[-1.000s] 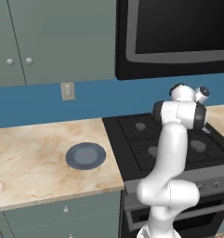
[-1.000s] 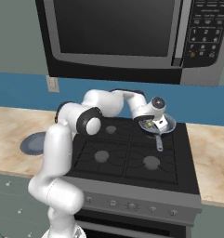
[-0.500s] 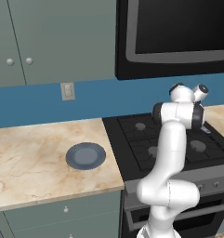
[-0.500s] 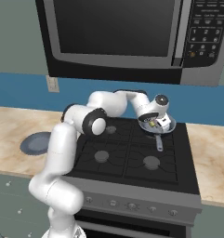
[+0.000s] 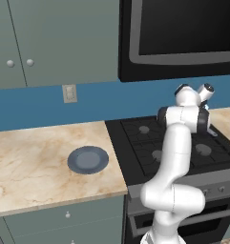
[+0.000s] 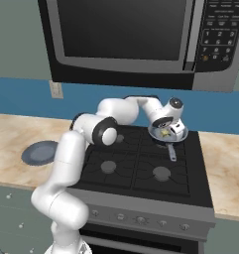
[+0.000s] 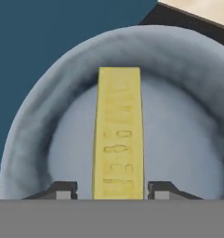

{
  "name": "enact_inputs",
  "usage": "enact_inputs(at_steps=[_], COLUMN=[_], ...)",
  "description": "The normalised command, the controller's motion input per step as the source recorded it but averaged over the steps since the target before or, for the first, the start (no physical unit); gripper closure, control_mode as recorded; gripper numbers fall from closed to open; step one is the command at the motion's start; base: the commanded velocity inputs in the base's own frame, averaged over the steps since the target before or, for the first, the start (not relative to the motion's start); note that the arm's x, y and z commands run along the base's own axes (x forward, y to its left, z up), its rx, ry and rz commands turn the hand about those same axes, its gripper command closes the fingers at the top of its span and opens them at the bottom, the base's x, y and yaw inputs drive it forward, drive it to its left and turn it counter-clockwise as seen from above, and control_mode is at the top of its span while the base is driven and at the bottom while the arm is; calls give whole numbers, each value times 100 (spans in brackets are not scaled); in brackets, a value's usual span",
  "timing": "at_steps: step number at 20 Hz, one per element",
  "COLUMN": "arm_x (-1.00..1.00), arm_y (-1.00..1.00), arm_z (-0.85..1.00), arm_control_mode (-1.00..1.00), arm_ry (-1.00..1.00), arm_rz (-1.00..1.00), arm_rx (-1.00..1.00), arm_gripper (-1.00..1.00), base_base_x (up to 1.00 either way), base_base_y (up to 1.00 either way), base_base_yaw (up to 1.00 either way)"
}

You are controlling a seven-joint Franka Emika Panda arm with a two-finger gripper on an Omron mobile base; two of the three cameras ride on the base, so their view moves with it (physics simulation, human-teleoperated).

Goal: Pick up the butter stick and place it in the pan. Then turn on the burner for the pan.

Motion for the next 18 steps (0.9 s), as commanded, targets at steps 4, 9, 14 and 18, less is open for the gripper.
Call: enact_inputs(at_steps=[4,9,14,18], arm_x=[-9,-33,-52,-66], arm_y=[0,0,3,14], arm_z=[0,5,28,8], arm_control_mode=[-100,-100,-100,-100], arm_ry=[0,-3,-9,-6], arm_rz=[1,0,0,0], arm_rx=[0,0,0,0], arm_gripper=[-100,-100,-100,-100], base_base_x=[0,0,0,0], base_base_y=[0,0,0,0], base_base_yaw=[0,0,0,0])
